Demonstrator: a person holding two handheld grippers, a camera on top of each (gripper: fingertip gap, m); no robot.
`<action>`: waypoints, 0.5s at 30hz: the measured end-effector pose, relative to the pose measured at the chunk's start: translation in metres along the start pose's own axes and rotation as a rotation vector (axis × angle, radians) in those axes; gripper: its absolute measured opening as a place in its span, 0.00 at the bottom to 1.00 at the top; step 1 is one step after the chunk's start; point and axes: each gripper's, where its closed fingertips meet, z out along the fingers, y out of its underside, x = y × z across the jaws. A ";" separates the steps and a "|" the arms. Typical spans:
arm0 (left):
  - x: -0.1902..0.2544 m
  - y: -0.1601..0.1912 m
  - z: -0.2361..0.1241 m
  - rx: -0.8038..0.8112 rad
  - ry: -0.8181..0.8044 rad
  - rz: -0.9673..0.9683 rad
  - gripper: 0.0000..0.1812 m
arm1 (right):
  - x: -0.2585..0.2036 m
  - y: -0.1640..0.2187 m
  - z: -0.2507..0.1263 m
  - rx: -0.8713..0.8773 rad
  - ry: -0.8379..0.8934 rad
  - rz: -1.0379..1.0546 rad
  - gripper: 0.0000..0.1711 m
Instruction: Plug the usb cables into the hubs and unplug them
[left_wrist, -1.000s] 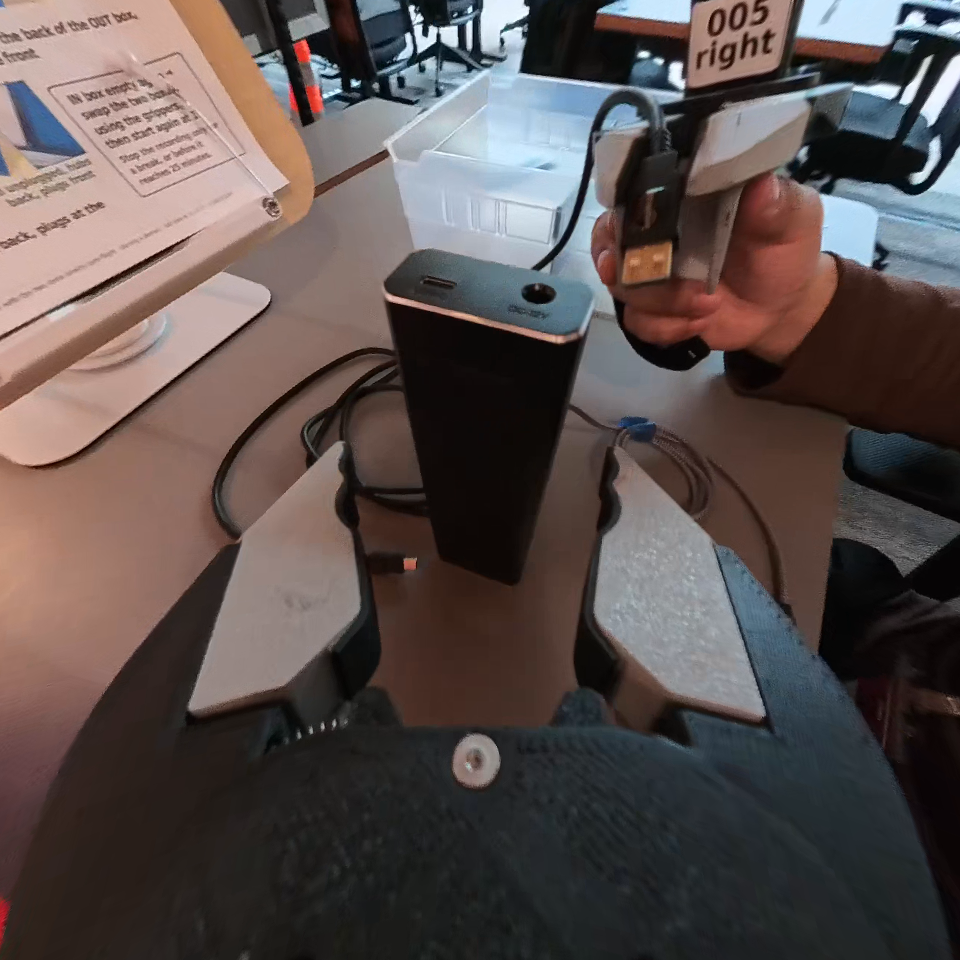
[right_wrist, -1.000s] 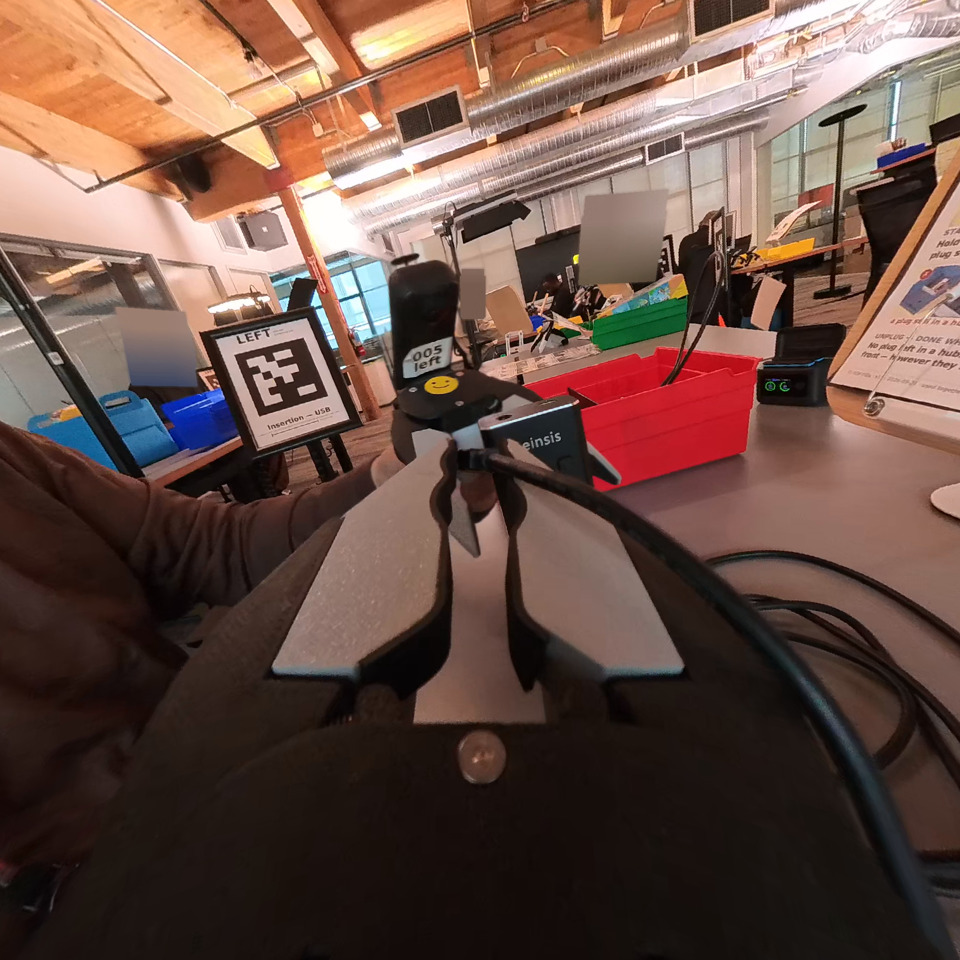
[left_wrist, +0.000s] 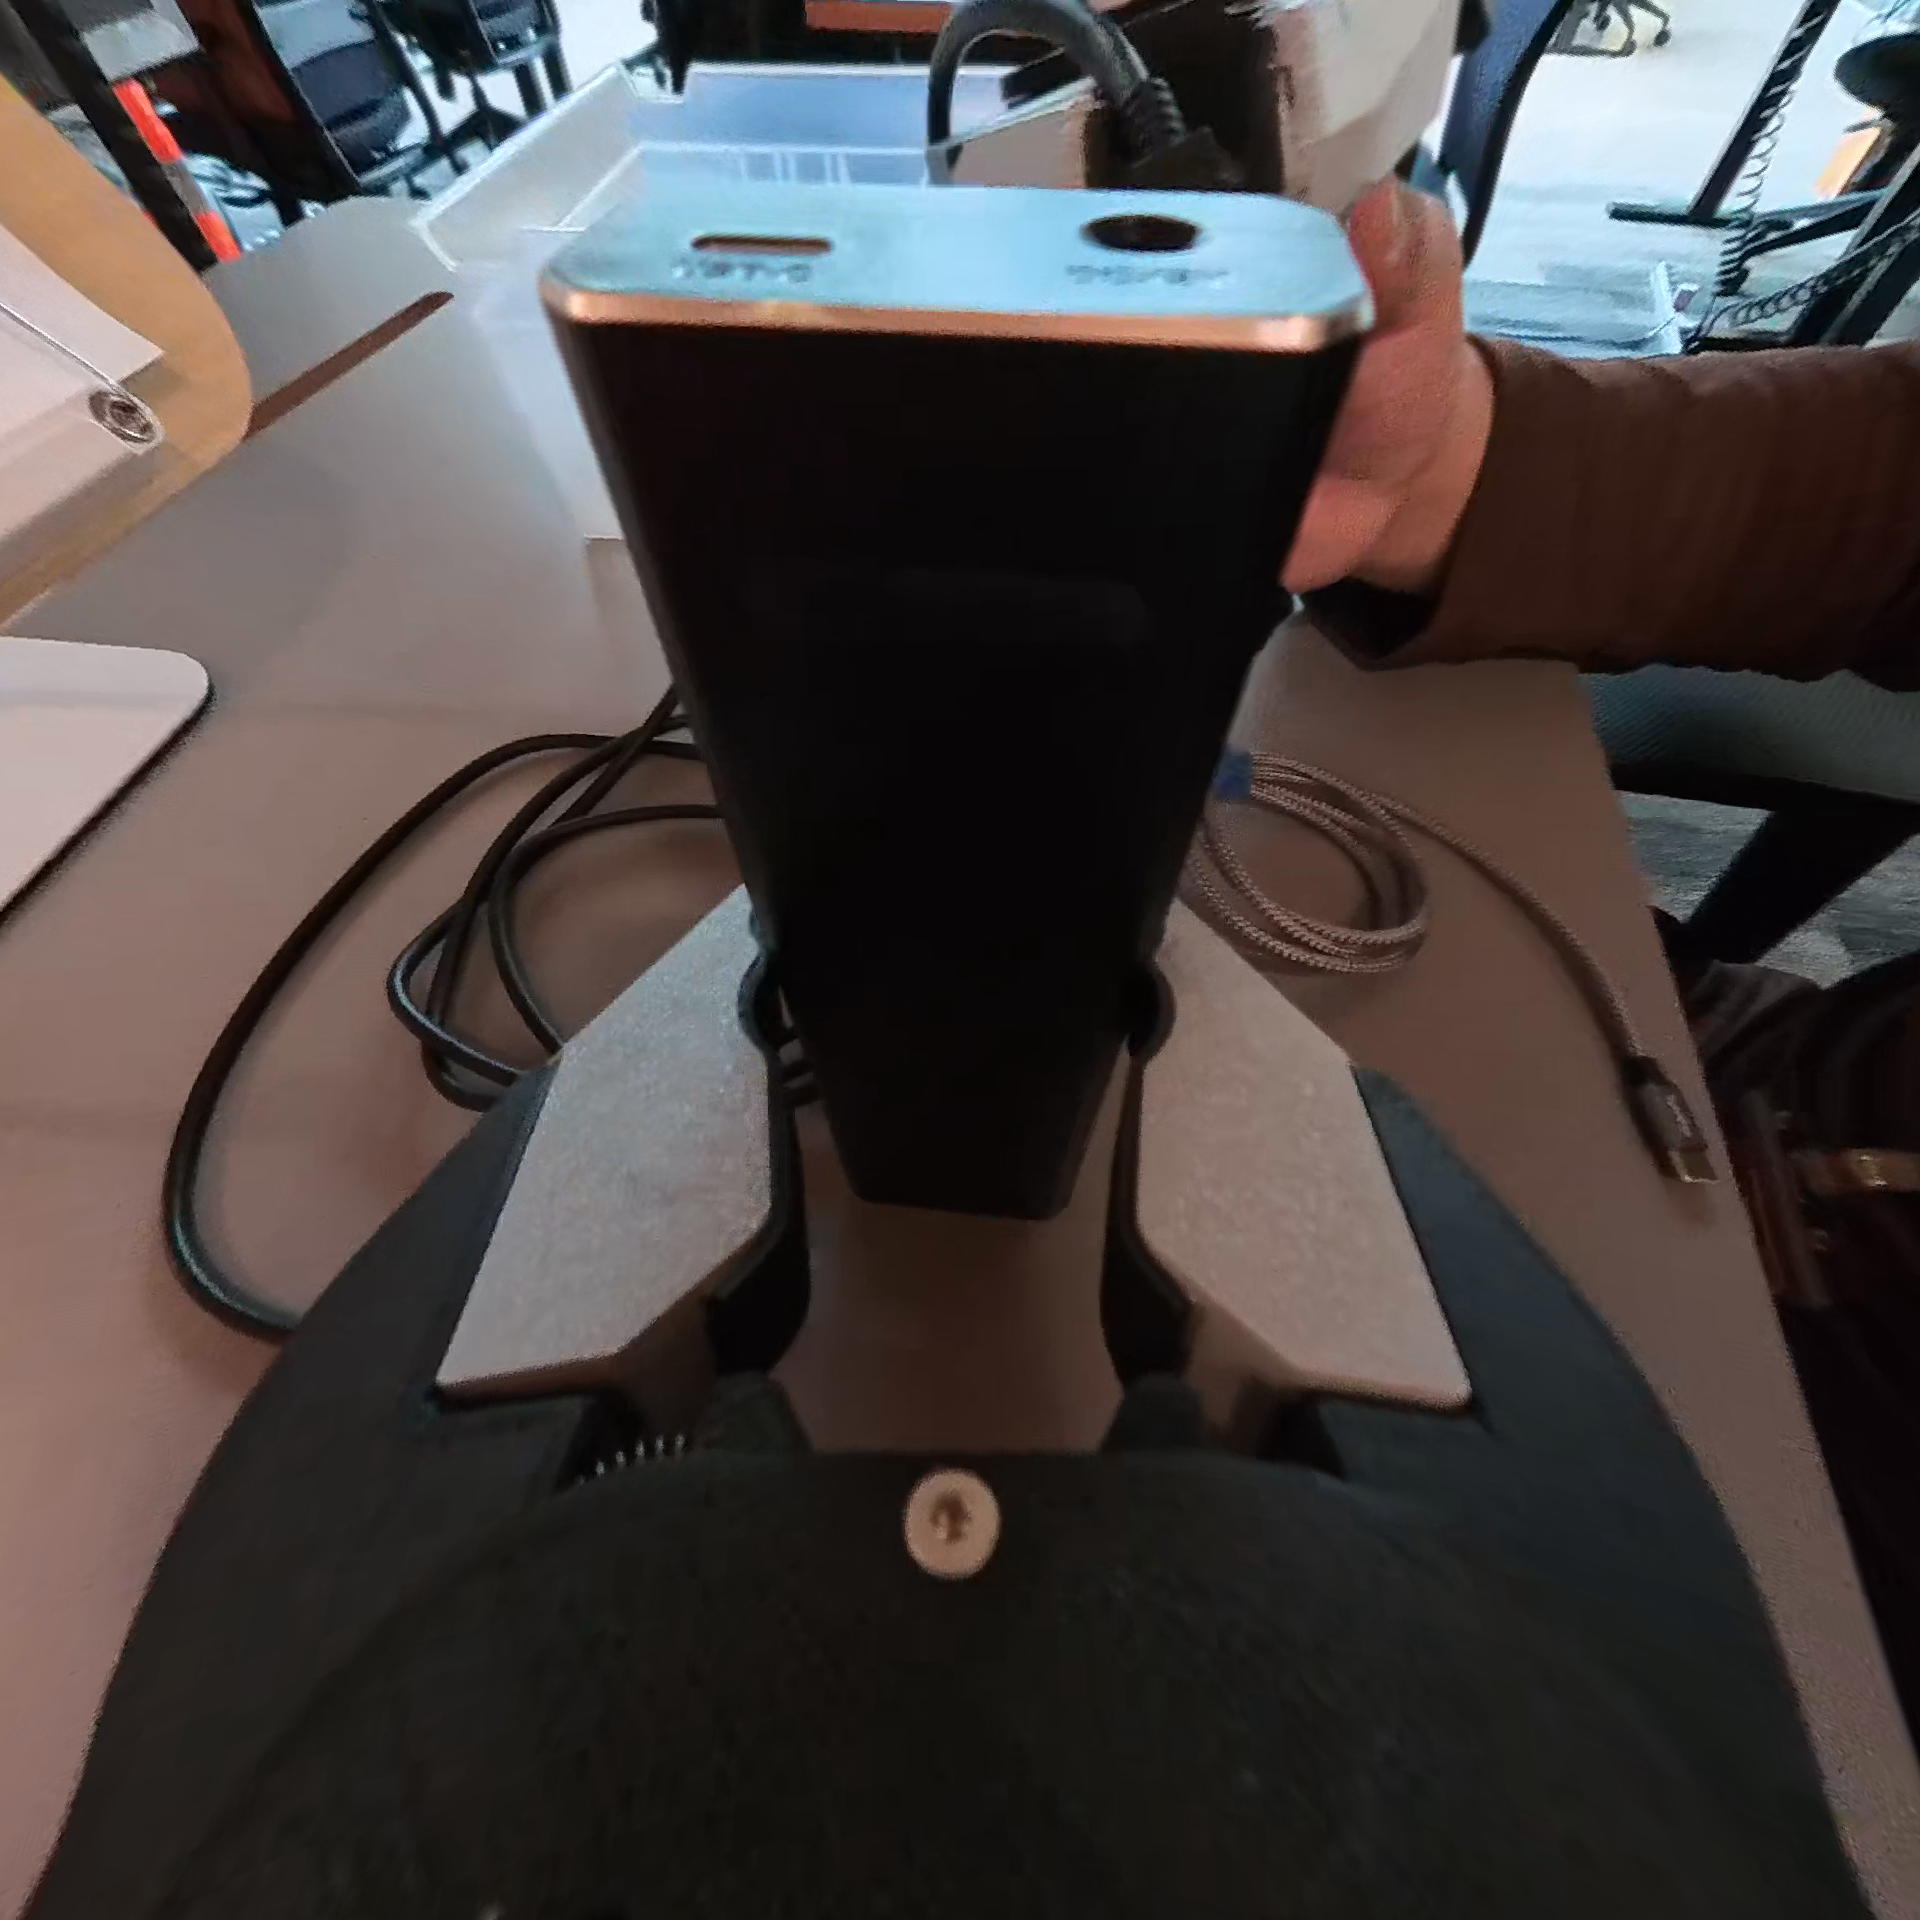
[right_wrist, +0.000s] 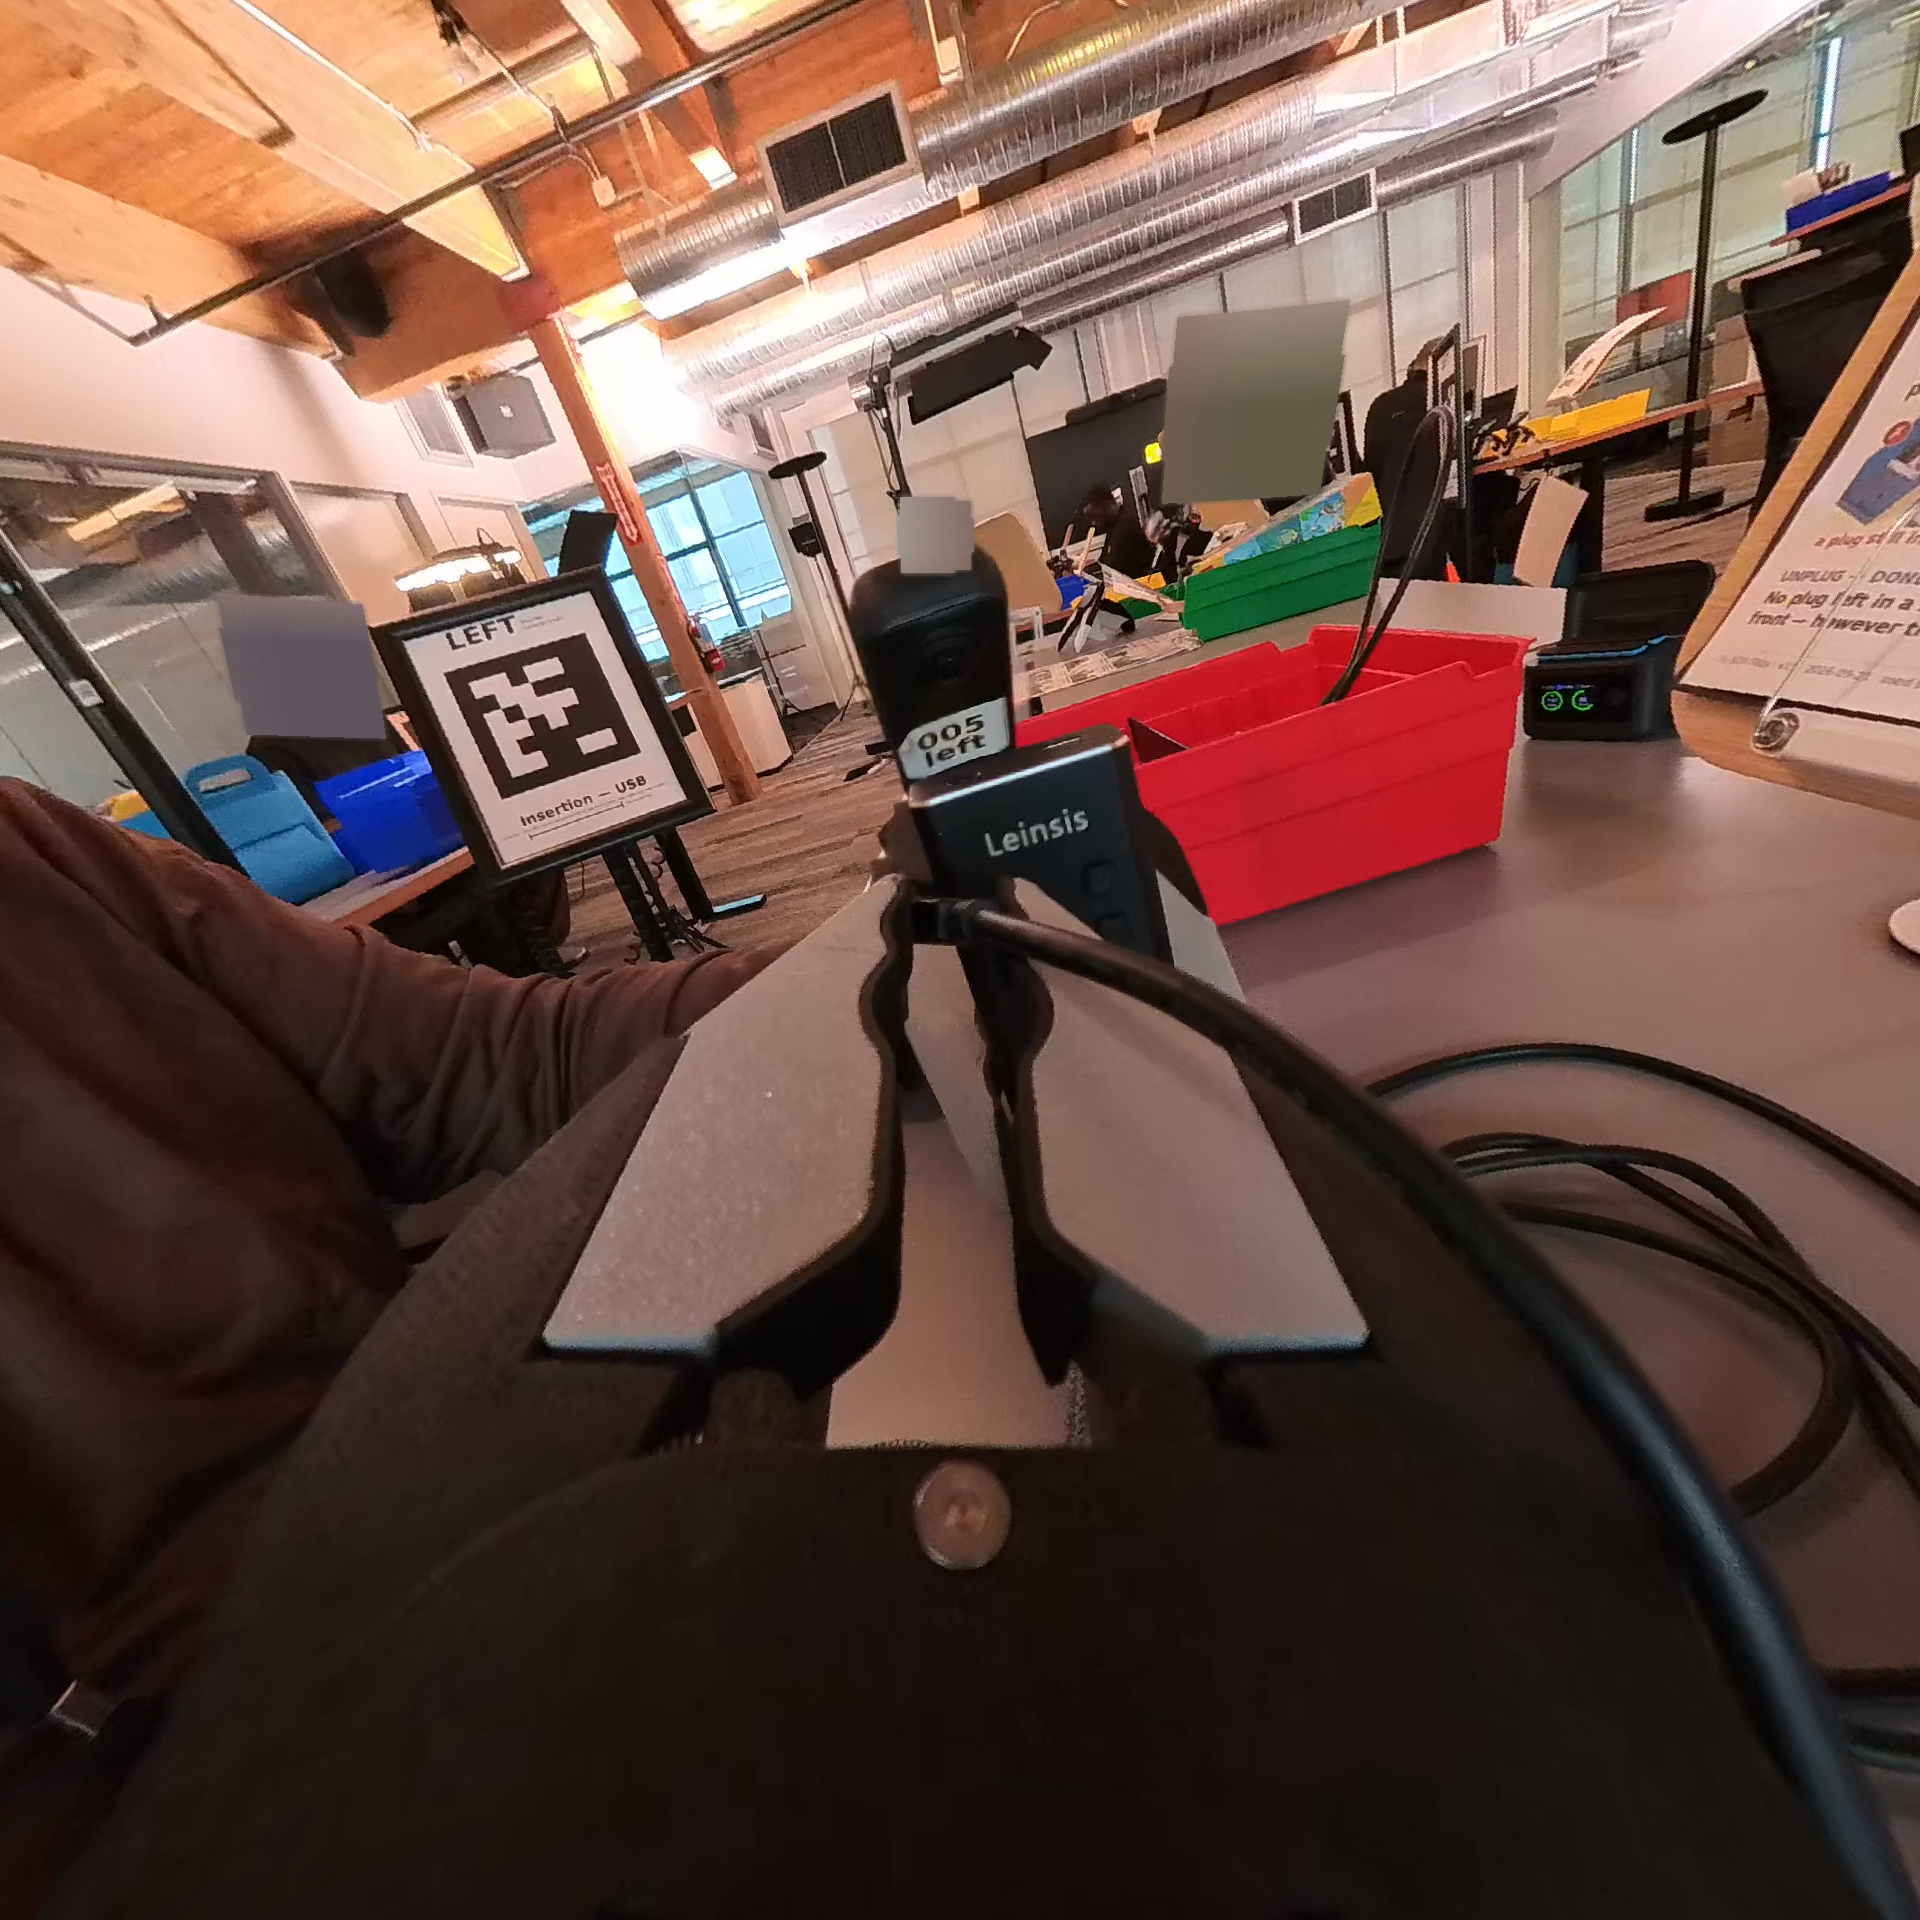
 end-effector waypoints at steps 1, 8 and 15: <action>0.000 0.000 0.001 0.002 -0.004 0.004 0.36 | 0.001 0.000 0.000 0.002 0.003 -0.001 0.07; 0.005 -0.003 0.001 0.040 0.009 -0.008 0.36 | -0.002 -0.003 -0.001 0.015 0.004 -0.025 0.07; 0.020 -0.040 -0.015 0.261 0.086 -0.041 0.36 | -0.013 -0.010 0.000 0.038 -0.004 -0.068 0.07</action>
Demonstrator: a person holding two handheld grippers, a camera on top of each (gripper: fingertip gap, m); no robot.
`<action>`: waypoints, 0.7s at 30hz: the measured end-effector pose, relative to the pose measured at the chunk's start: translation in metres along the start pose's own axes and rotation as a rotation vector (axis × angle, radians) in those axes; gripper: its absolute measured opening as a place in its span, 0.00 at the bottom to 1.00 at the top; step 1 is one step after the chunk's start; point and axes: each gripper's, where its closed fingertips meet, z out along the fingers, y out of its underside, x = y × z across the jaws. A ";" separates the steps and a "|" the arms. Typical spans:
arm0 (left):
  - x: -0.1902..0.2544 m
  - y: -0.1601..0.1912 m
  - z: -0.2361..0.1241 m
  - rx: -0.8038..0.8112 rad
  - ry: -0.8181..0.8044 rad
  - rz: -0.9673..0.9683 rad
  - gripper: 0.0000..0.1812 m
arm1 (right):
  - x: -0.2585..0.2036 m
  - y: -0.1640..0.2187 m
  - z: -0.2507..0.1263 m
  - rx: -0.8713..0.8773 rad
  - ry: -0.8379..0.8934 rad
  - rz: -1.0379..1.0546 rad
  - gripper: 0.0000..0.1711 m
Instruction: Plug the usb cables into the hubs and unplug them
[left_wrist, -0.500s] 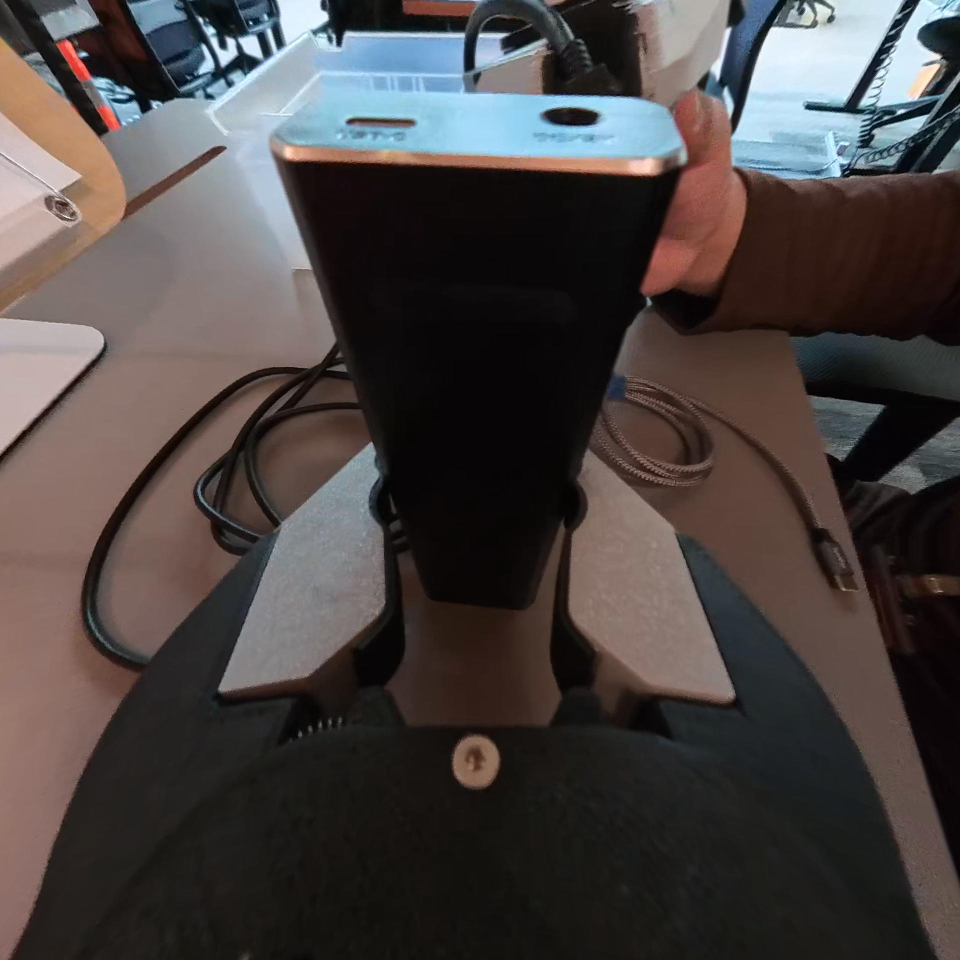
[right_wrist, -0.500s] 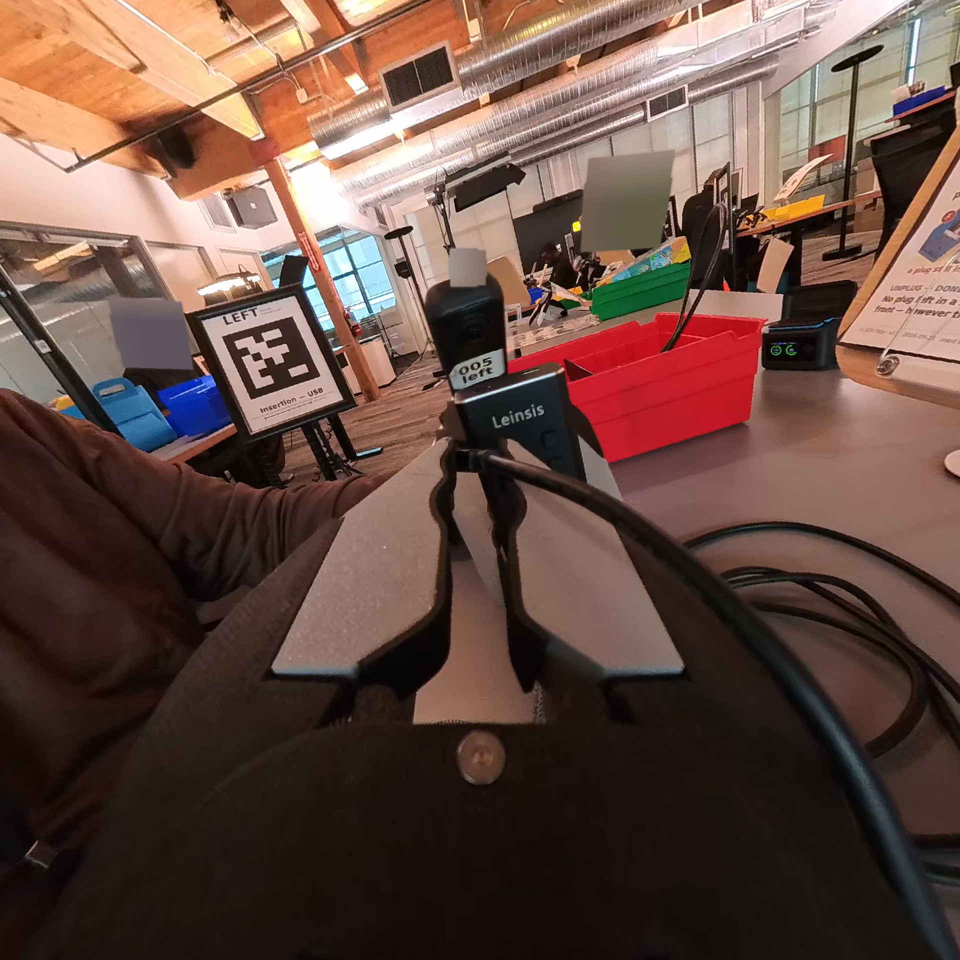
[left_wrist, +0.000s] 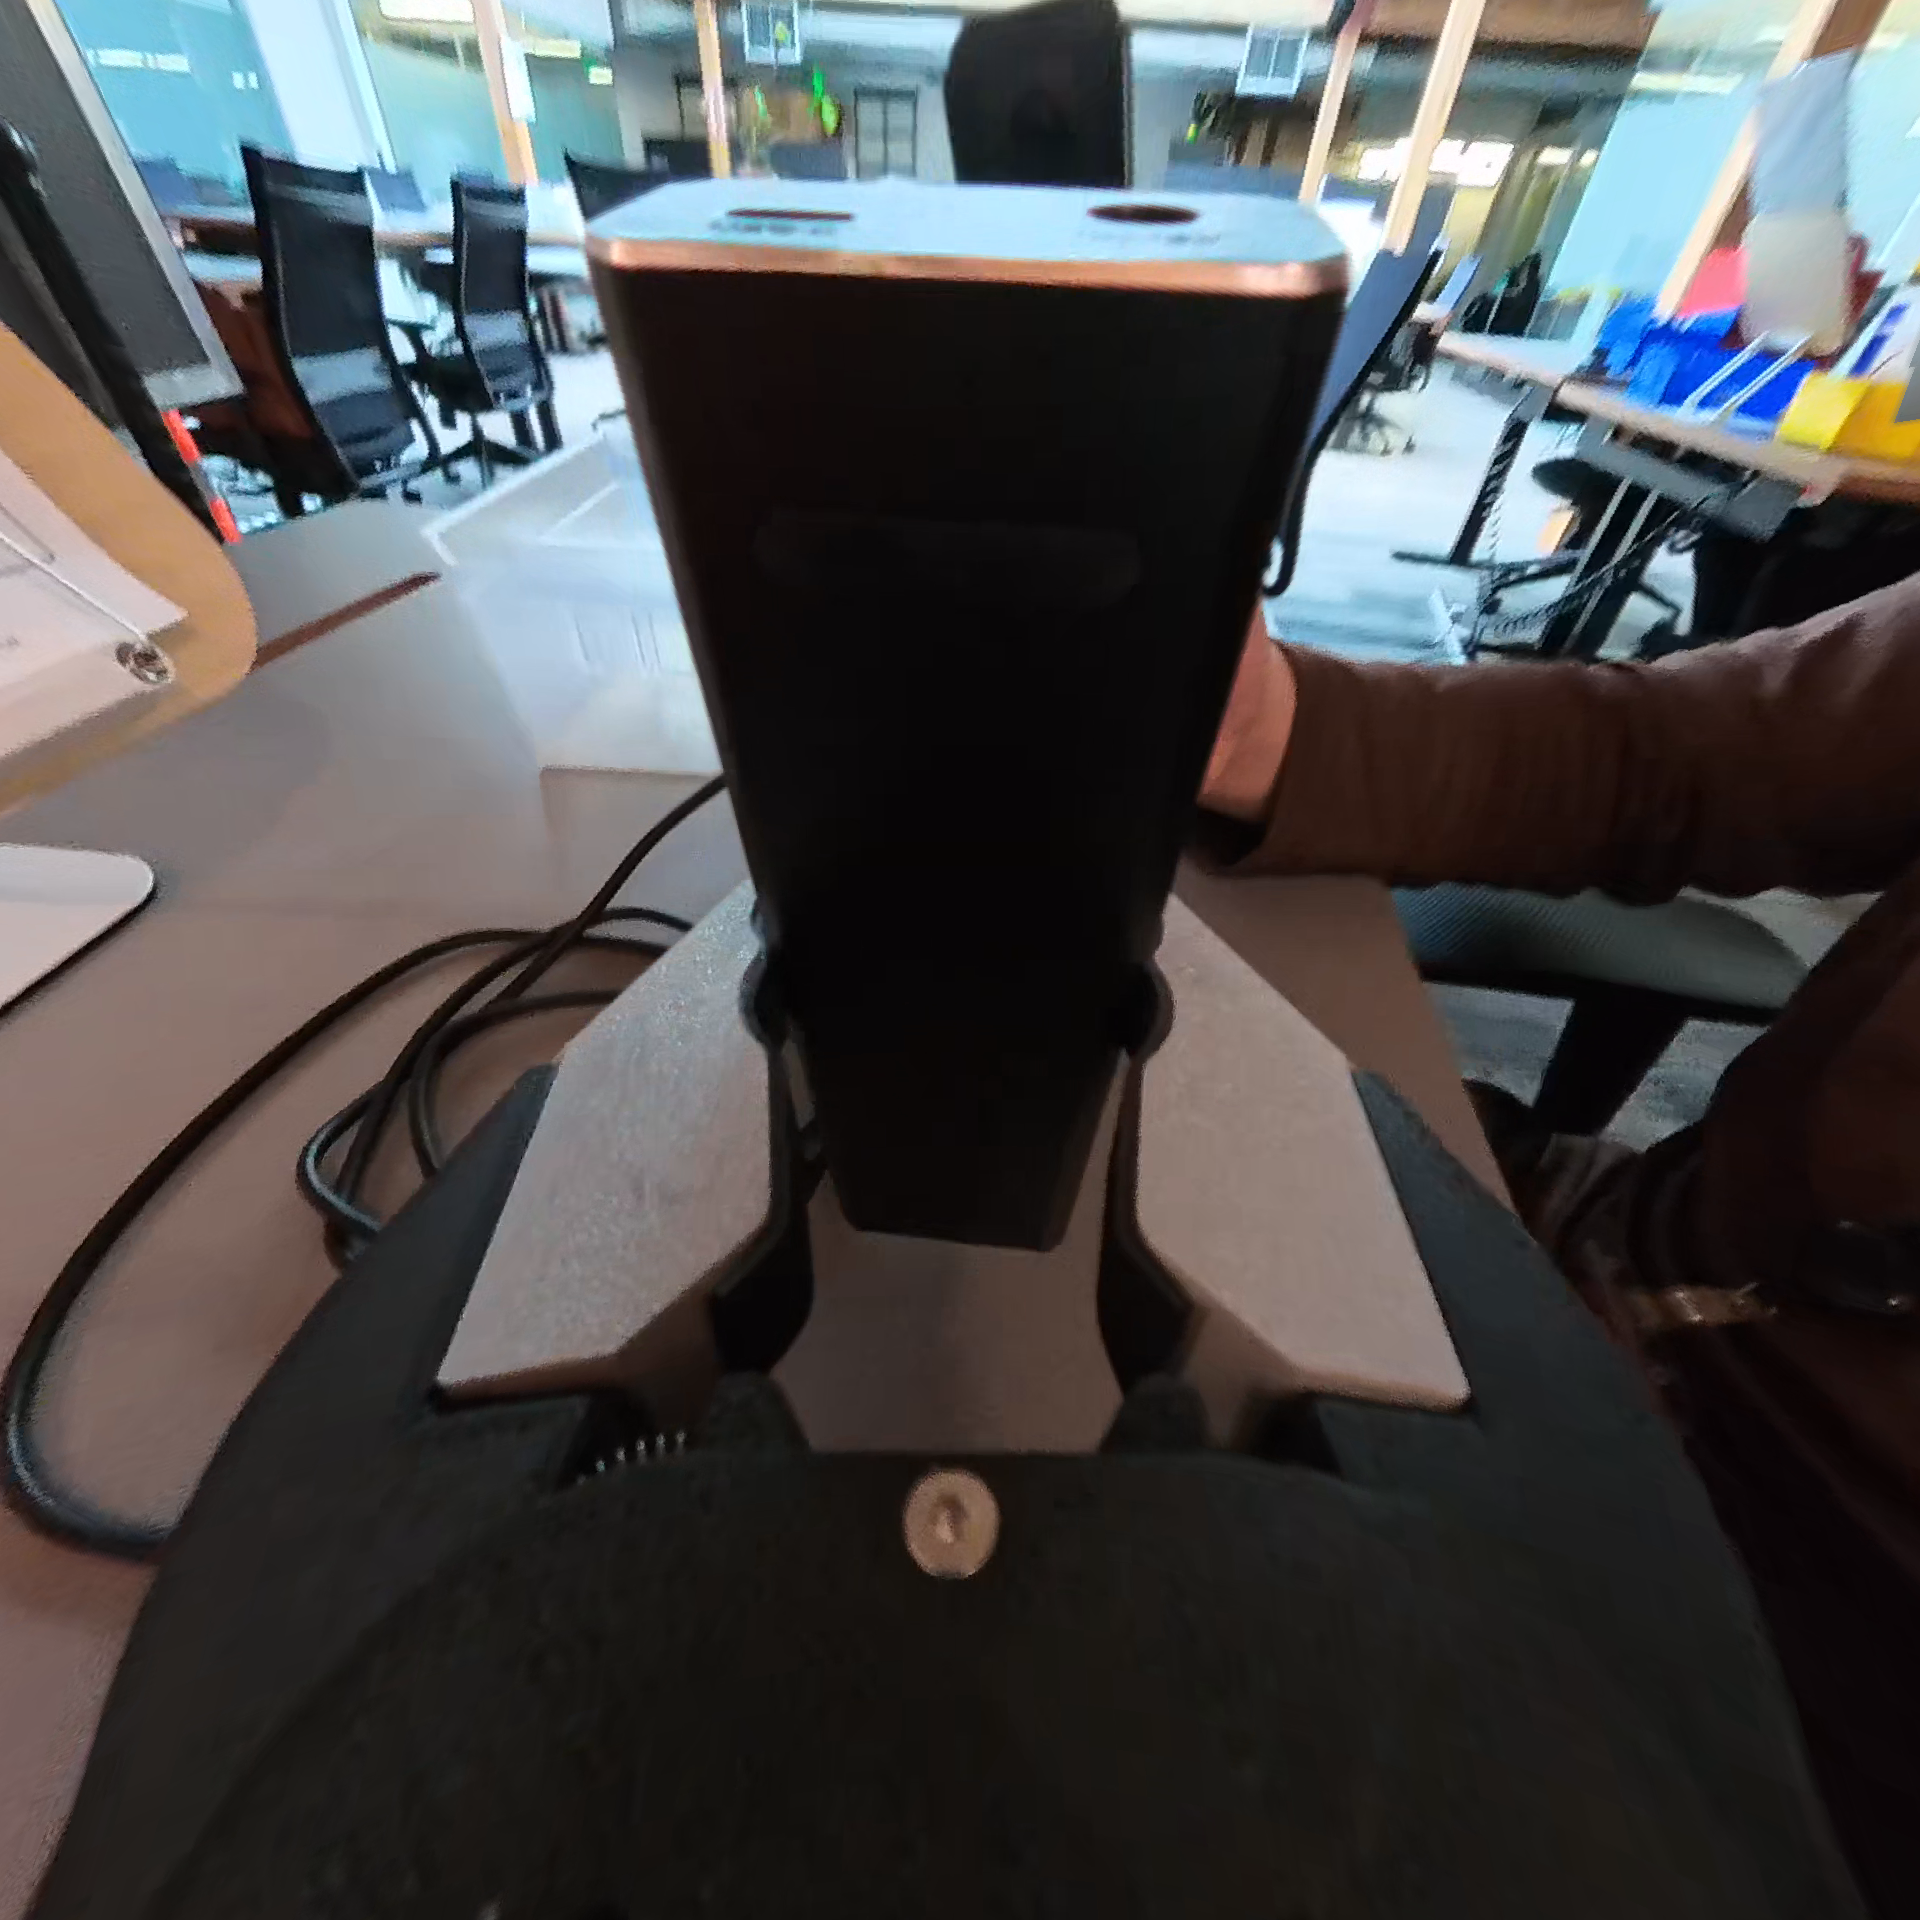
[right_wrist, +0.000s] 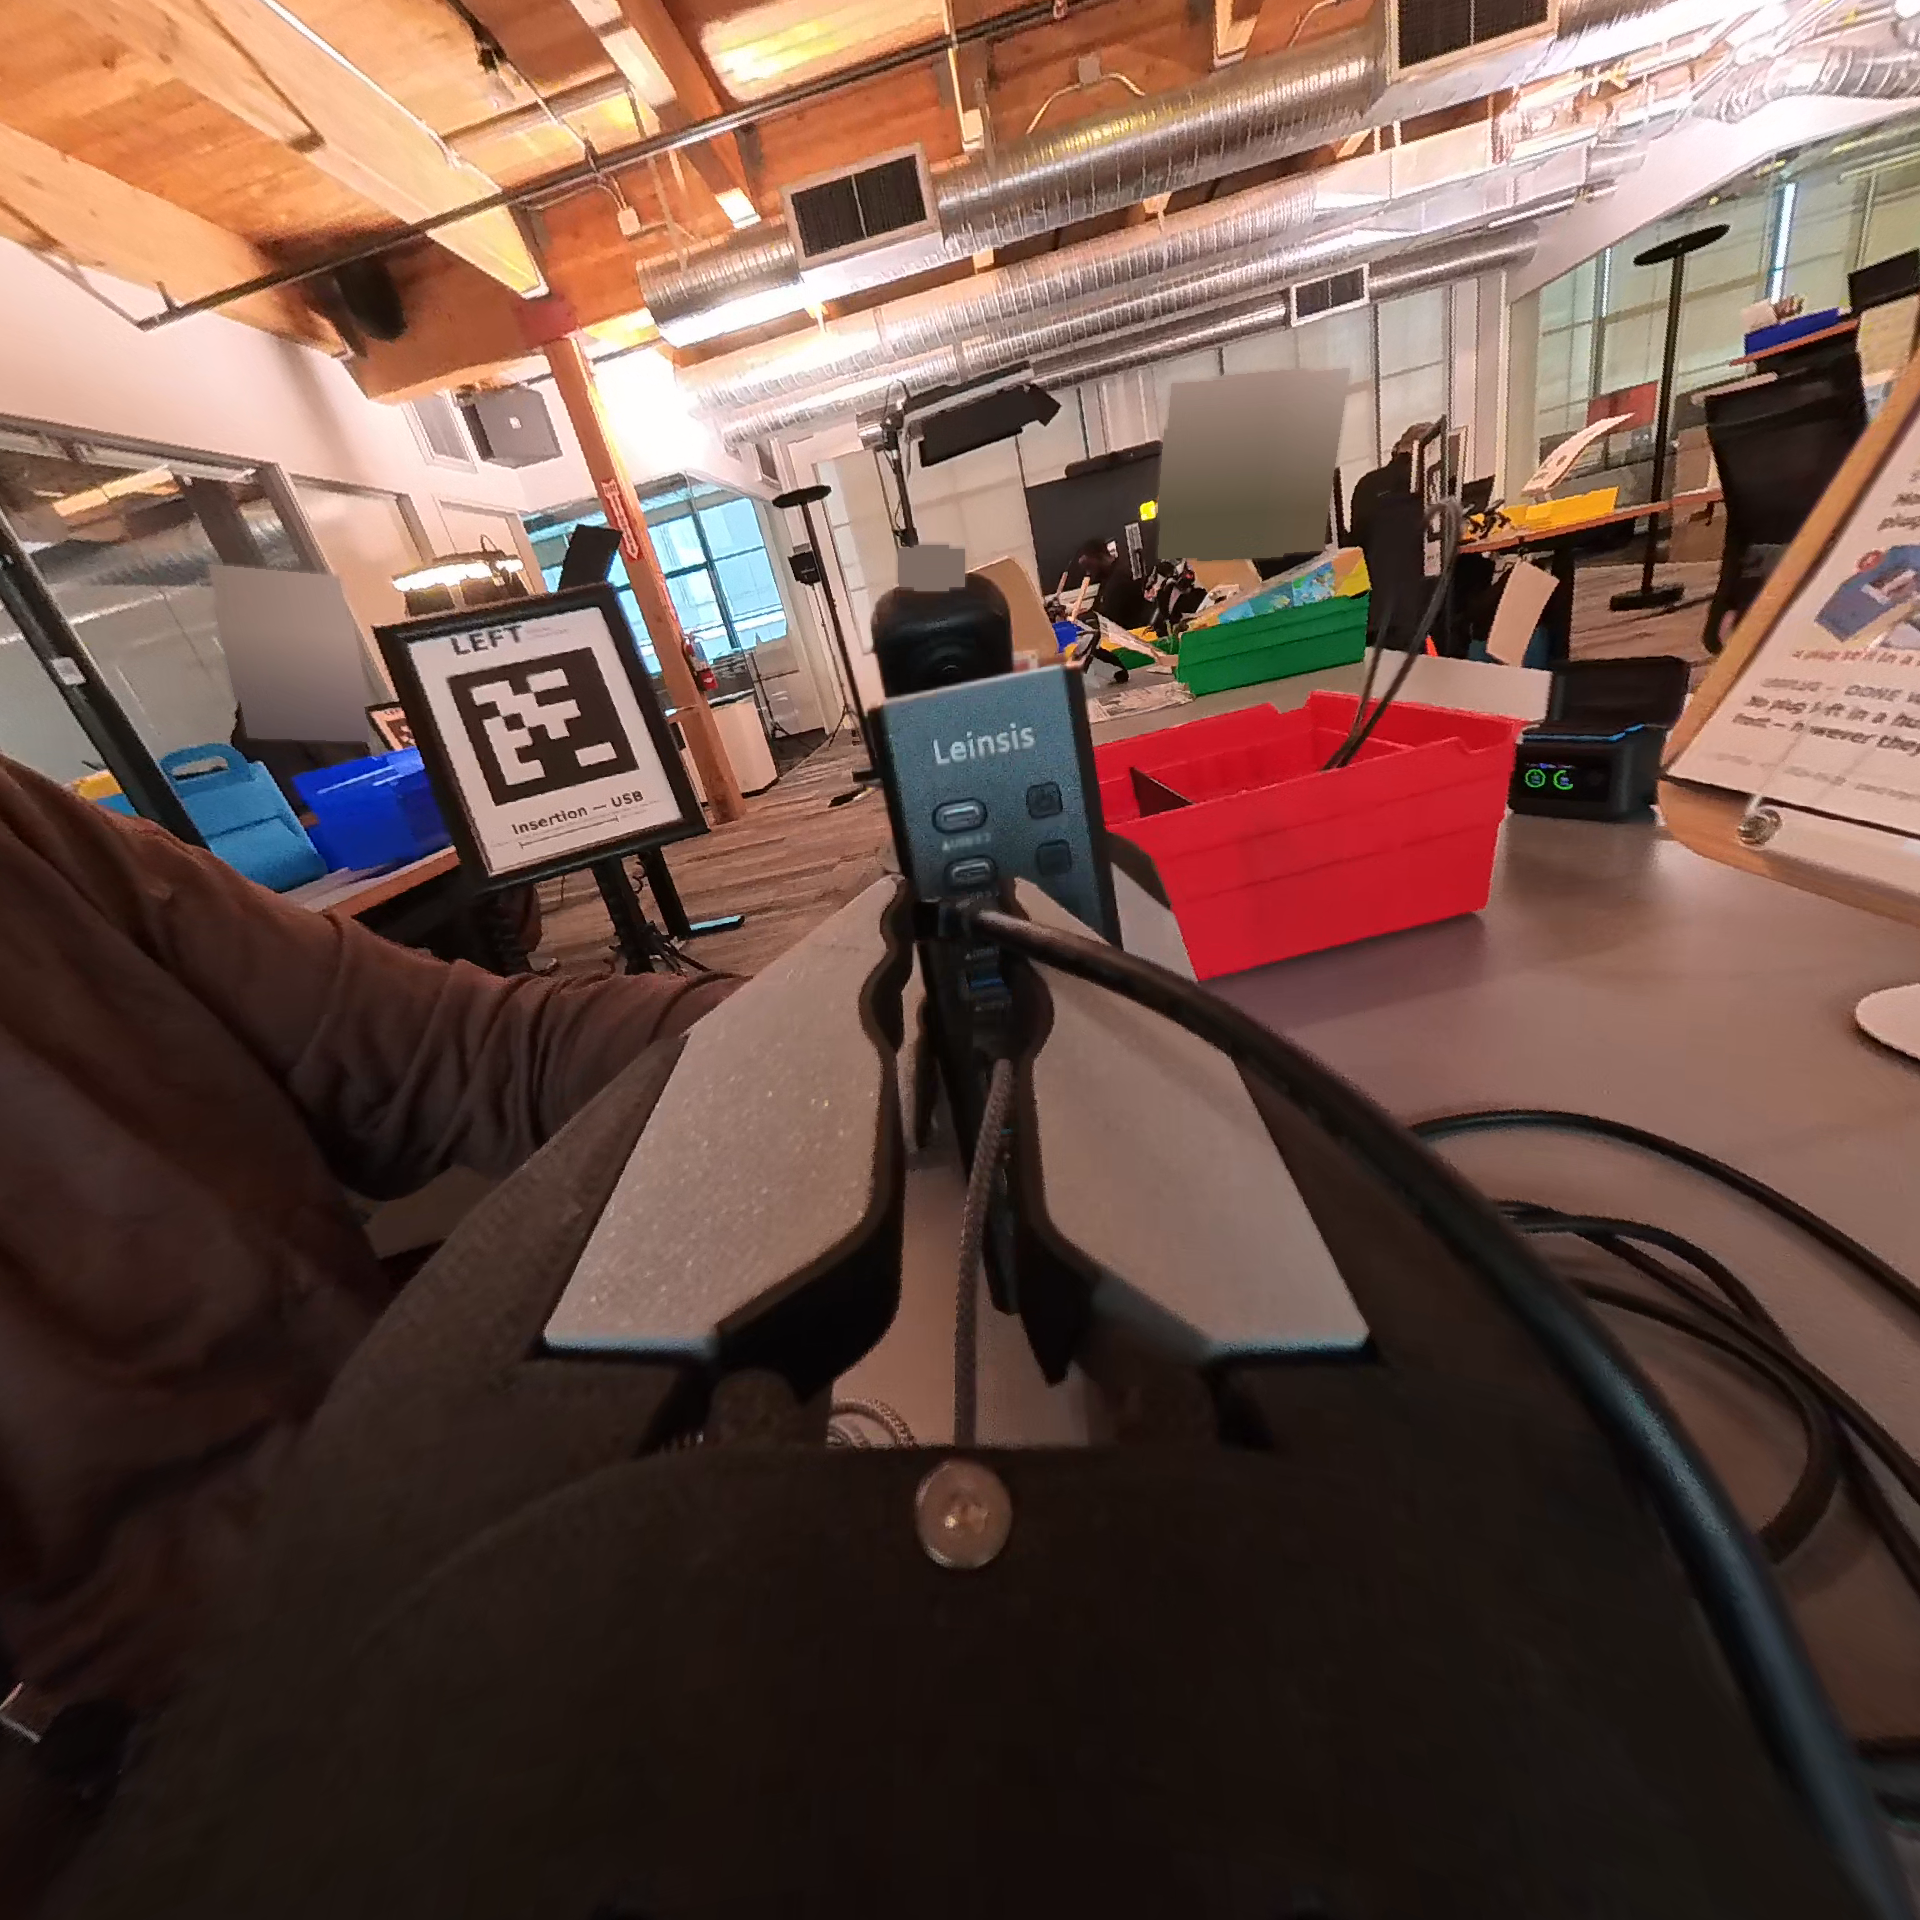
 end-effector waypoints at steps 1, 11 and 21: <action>0.001 -0.003 -0.001 0.022 0.002 0.004 0.36 | -0.002 0.000 0.001 -0.002 -0.001 -0.012 0.07; 0.010 -0.018 -0.002 0.134 0.056 -0.005 0.36 | -0.007 0.000 0.013 -0.002 0.118 -0.256 0.07; 0.015 -0.024 -0.002 0.178 0.084 -0.016 0.36 | -0.008 -0.006 0.016 0.048 0.154 -0.309 0.07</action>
